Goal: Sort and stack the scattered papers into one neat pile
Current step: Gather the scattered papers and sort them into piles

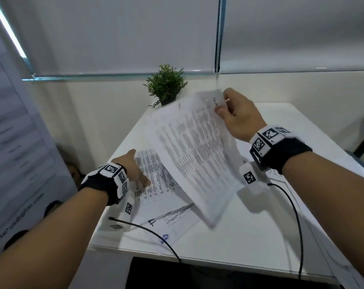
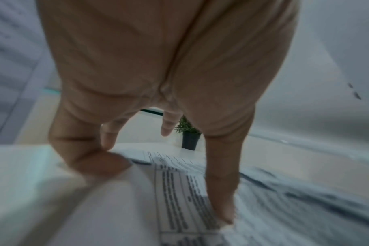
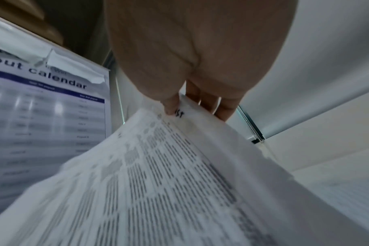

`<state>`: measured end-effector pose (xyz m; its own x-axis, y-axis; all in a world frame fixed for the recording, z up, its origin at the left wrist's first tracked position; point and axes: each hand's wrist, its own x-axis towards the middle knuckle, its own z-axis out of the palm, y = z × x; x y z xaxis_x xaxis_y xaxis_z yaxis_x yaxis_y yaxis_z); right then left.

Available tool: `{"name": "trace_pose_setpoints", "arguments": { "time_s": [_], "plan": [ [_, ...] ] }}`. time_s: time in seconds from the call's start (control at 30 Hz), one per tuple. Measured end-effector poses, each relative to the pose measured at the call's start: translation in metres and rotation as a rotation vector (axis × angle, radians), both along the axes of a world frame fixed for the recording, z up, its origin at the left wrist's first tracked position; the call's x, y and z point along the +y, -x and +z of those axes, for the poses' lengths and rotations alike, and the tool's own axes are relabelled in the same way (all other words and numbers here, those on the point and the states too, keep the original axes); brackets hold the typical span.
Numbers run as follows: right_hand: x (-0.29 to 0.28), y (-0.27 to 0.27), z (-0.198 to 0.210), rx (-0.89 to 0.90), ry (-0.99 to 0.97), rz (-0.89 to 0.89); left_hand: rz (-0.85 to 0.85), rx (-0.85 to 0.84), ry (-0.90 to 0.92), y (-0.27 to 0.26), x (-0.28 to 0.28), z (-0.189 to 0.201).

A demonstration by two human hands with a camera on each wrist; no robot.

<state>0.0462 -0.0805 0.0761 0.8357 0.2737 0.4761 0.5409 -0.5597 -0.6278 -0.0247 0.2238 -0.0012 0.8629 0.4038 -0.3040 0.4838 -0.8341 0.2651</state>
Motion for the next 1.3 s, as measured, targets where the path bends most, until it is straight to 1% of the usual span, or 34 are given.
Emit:
{"name": "trace_pose_setpoints", "arguments": {
  "time_s": [0.07, 0.1, 0.17, 0.2, 0.27, 0.3, 0.37, 0.4, 0.43, 0.47, 0.53, 0.57, 0.6, 0.67, 0.73, 0.77, 0.83, 0.9, 0.97, 1.03, 1.1, 1.13, 1.2, 1.27, 1.3],
  "plan": [
    [-0.004, -0.005, 0.004, -0.019, -0.132, -0.002, 0.036, -0.063, 0.054, 0.002, 0.007, 0.001],
    [-0.007, -0.006, 0.004, -0.020, -0.168, -0.005, 0.050, -0.114, 0.071, 0.003, 0.011, 0.003],
    [-0.012, -0.009, 0.000, -0.007, -0.171, -0.028, 0.085, -0.248, 0.160, 0.002, 0.018, 0.010],
    [-0.015, -0.009, -0.004, 0.016, -0.174, -0.048, 0.106, -0.324, 0.262, 0.003, 0.021, 0.016],
    [-0.020, -0.008, -0.013, 0.109, -0.263, -0.100, 0.138, -0.462, 0.502, 0.005, 0.023, 0.035],
    [-0.022, -0.007, -0.017, 0.184, -0.341, -0.104, 0.140, -0.526, 0.584, 0.009, 0.024, 0.046],
    [-0.024, 0.000, -0.021, 0.375, -0.493, -0.042, 0.118, -0.609, 0.643, 0.017, 0.021, 0.070],
    [-0.024, 0.004, -0.022, 0.463, -0.547, 0.017, 0.093, -0.623, 0.644, 0.023, 0.015, 0.083],
    [-0.025, 0.008, -0.023, 0.525, -0.582, 0.076, 0.055, -0.635, 0.601, 0.029, 0.007, 0.096],
    [-0.026, 0.012, -0.022, 0.556, -0.609, 0.124, 0.016, -0.658, 0.492, 0.034, -0.001, 0.109],
    [-0.032, 0.019, -0.016, 0.577, -0.668, 0.224, -0.061, -0.715, 0.198, 0.042, -0.015, 0.132],
    [-0.037, 0.023, -0.010, 0.585, -0.702, 0.284, -0.089, -0.749, 0.098, 0.047, -0.024, 0.143],
    [-0.042, 0.028, -0.003, 0.595, -0.742, 0.343, -0.118, -0.785, 0.047, 0.051, -0.033, 0.152],
    [-0.055, 0.038, 0.014, 0.586, -0.787, 0.409, -0.195, -0.832, 0.026, 0.054, -0.052, 0.168],
    [-0.069, 0.045, 0.031, 0.524, -0.790, 0.392, -0.287, -0.843, 0.038, 0.053, -0.074, 0.177],
    [-0.078, 0.048, 0.037, 0.483, -0.794, 0.365, -0.349, -0.844, 0.084, 0.051, -0.086, 0.179],
    [-0.097, 0.053, 0.045, 0.417, -0.843, 0.310, -0.476, -0.833, 0.296, 0.047, -0.117, 0.178],
    [-0.122, 0.057, 0.044, 0.397, -0.913, 0.236, -0.555, -0.815, 0.471, 0.039, -0.148, 0.173],
    [-0.151, 0.062, 0.036, 0.402, -0.939, 0.139, -0.611, -0.786, 0.588, 0.029, -0.181, 0.164],
    [-0.182, 0.072, 0.026, 0.431, -0.875, 0.020, -0.672, -0.767, 0.755, 0.019, -0.217, 0.154],
    [-0.214, 0.084, 0.012, 0.485, -0.776, -0.071, -0.726, -0.733, 0.995, 0.013, -0.251, 0.145],
    [-0.230, 0.091, 0.004, 0.533, -0.748, -0.095, -0.731, -0.699, 1.112, 0.011, -0.268, 0.140],
    [-0.253, 0.109, -0.006, 0.612, -0.806, -0.103, -0.664, -0.597, 1.287, 0.007, -0.301, 0.129],
    [-0.270, 0.124, -0.009, 0.604, -0.871, -0.191, -0.534, -0.519, 1.370, 0.000, -0.329, 0.110],
    [-0.277, 0.130, -0.009, 0.576, -0.848, -0.254, -0.472, -0.494, 1.390, -0.003, -0.340, 0.097]
  ]
}}
